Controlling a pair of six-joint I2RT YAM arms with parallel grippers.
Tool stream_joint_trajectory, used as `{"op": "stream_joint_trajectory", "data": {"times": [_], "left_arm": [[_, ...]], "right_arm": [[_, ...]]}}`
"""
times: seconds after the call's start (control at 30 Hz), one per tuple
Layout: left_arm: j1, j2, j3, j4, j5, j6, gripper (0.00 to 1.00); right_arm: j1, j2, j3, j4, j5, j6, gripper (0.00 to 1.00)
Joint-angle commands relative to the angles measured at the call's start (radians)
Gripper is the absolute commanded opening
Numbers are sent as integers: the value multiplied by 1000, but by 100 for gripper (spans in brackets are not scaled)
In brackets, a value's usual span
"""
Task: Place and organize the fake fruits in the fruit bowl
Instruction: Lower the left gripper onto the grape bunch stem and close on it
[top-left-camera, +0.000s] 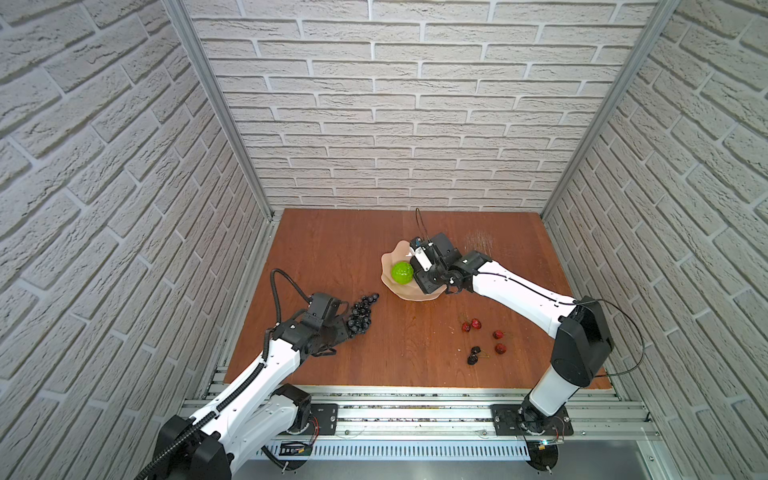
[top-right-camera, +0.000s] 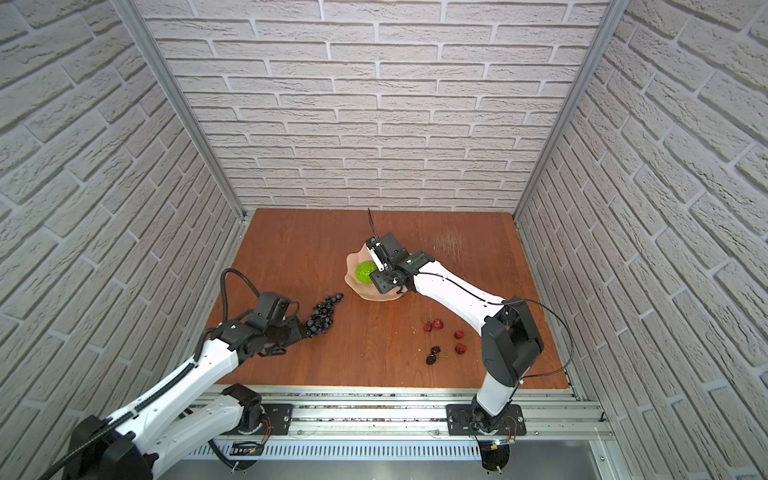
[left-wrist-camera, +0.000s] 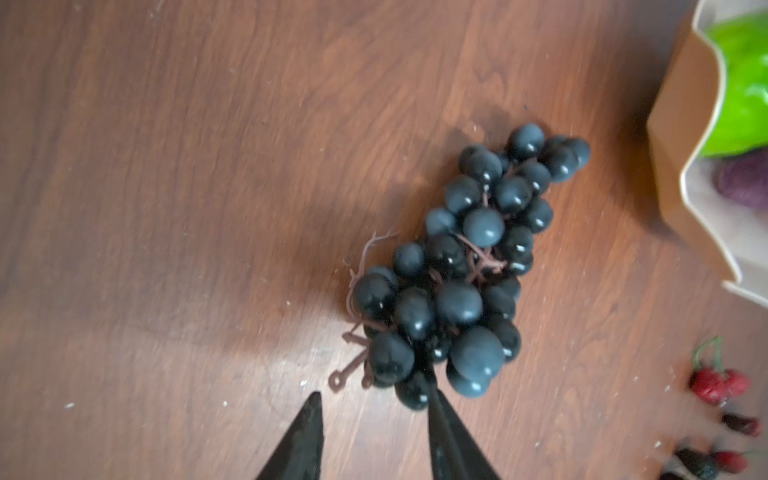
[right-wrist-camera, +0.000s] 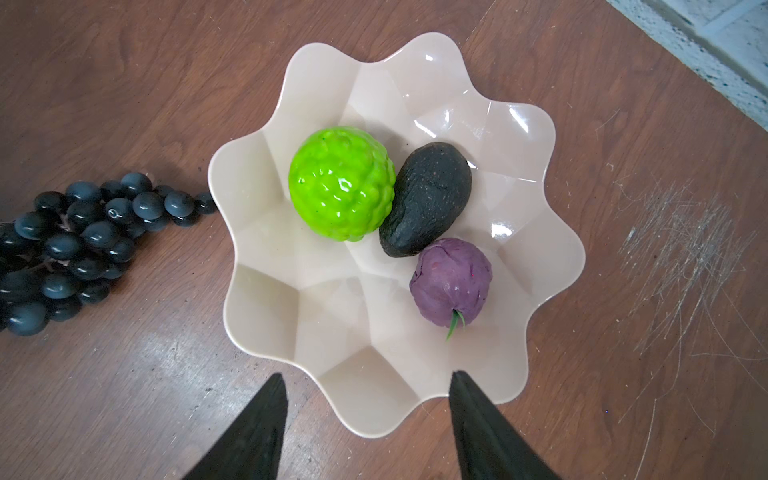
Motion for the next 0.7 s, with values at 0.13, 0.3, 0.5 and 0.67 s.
{"op": "stream_joint_trajectory", "data": {"times": [0.13, 0.3, 0.5, 0.67], "left_arm": [[34, -3, -100, 227, 106, -61, 37], [35, -2, -121, 295, 131, -67, 39], [45, 14, -126, 323, 137, -48, 40], [52, 38, -130, 355, 139, -38, 33]], "right_arm": [[12, 1, 22, 16, -1, 8, 64], [16, 13, 31, 15, -3, 8, 64], [18, 15, 27, 18, -2, 9, 63], [20, 10, 19, 20, 0, 11, 63]]}}
